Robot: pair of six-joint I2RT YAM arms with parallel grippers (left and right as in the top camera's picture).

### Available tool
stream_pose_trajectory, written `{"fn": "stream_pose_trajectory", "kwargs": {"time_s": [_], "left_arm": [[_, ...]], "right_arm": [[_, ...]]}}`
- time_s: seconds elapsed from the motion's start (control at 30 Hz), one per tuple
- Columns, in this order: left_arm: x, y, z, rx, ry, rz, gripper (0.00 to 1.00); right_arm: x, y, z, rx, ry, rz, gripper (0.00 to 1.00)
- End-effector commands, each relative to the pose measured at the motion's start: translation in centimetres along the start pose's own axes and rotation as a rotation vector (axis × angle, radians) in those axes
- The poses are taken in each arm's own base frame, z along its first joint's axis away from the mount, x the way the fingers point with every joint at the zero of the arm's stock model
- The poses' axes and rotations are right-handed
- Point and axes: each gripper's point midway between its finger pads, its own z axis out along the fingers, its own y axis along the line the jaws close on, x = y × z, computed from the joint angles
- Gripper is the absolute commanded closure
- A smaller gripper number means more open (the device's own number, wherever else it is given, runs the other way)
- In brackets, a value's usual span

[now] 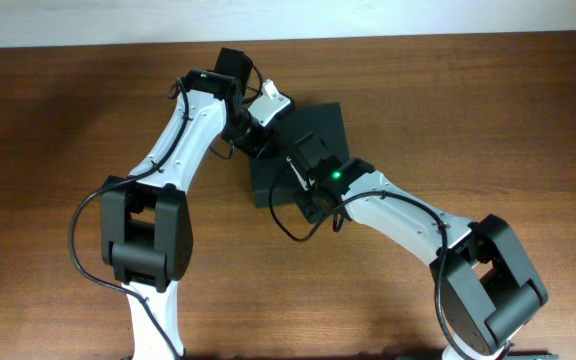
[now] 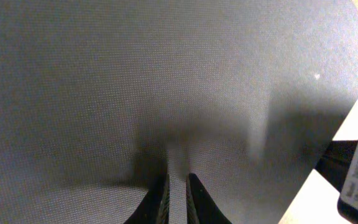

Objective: Pack container

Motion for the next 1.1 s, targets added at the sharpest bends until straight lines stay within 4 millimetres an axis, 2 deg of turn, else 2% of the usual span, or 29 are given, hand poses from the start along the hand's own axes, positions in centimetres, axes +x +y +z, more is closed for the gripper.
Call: {"fn": "stream_pose_trajectory", "kwargs": {"time_s": [0.0,0.17,0.4,0.47,0.6,0.73,0.83,0.93,1.07], "left_arm": [[2.0,0.3,2.1,-0.001,0.093,-0.006,0.89],[2.0,0.4,2.1,-0.002,0.093,-0.007,0.89],[2.0,0.3,2.1,-0.001,0.093,-0.008,0.89],[2.0,0.3,2.1,0.000,0.095,-0.010,0.89],[2.2,-0.1,1.3,0.003,0.101,-0.050,0.85],[1.0,0.0,-1.4,-0.023,0.045,-0.104,0.79],[-0.3,0.2,-4.6,-0.061,-0.030,-0.155,0.62],[-0.9,0.7,-8.0,-0.108,-0.100,-0.197,0.47],[0.1,2.8,-11.5,-0.219,-0.134,-0.290,0.41]], "right_arm": [[-1.4,-0.8,0.4,0.058,-0.056,0.008,0.96],[-3.7,-0.8,0.1,0.059,-0.149,0.021,0.96],[-3.2,-0.9,-0.4,0.056,-0.129,0.018,0.96],[-3.5,-0.7,-1.4,0.044,-0.136,0.018,0.96],[-4.5,0.0,-5.0,-0.027,-0.156,0.020,0.96],[-5.4,-0.5,-8.3,-0.062,-0.187,0.040,0.96],[-5.7,-2.2,-9.7,-0.054,-0.211,0.085,0.96],[-5.6,-4.7,-9.8,-0.031,-0.209,0.154,0.96],[-4.9,-8.0,-8.7,-0.029,-0.184,0.241,0.96]]}}
